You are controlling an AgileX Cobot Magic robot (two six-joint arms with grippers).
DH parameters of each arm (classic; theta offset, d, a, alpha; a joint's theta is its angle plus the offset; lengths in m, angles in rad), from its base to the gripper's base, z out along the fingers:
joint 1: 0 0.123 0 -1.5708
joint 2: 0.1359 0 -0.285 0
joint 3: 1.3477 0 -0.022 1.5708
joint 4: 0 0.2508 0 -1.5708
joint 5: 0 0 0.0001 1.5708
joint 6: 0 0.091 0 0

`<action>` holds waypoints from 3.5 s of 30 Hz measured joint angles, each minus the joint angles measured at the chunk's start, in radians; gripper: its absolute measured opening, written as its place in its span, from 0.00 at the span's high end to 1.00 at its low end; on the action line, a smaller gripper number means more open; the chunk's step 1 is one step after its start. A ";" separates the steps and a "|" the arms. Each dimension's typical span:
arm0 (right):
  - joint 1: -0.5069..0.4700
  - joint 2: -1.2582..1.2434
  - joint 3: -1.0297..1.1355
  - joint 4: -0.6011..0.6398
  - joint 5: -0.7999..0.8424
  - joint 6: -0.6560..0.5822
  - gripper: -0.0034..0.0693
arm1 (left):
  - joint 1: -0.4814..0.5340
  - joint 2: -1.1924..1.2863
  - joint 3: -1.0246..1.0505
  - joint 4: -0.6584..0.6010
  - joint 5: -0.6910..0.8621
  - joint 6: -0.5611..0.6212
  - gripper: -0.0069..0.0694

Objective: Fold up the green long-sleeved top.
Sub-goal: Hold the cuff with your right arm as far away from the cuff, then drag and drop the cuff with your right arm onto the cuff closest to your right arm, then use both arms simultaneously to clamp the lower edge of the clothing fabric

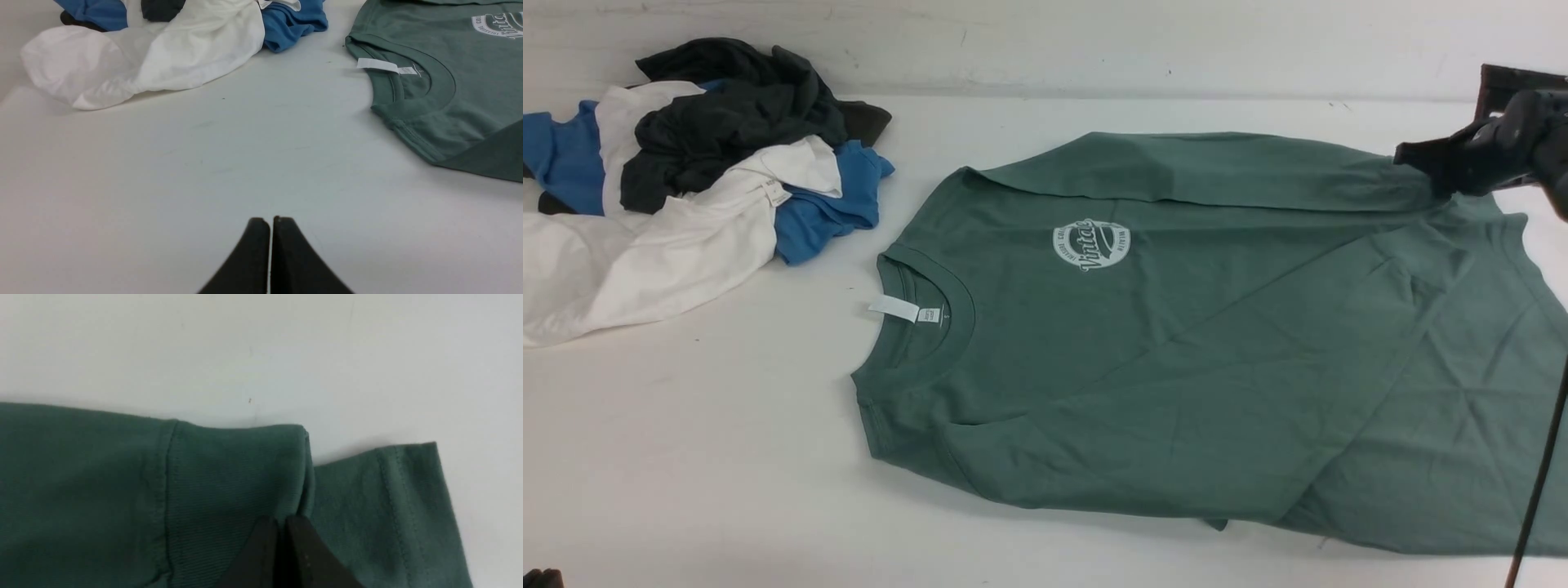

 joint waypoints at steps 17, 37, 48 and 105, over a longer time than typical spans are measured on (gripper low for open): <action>0.049 -0.592 0.259 -0.038 0.357 0.016 0.95 | 0.000 0.000 0.000 0.000 0.000 0.000 0.91; 0.049 -0.965 1.345 -0.111 0.289 0.170 0.92 | 0.000 0.000 0.000 -0.002 0.000 0.000 0.91; 0.047 -0.969 1.356 -0.363 0.331 0.094 0.46 | 0.000 0.000 0.000 -0.003 0.000 0.000 0.91; -0.023 -1.792 1.993 0.248 0.271 -0.205 0.97 | -0.030 1.311 -0.666 -0.801 0.530 0.370 0.91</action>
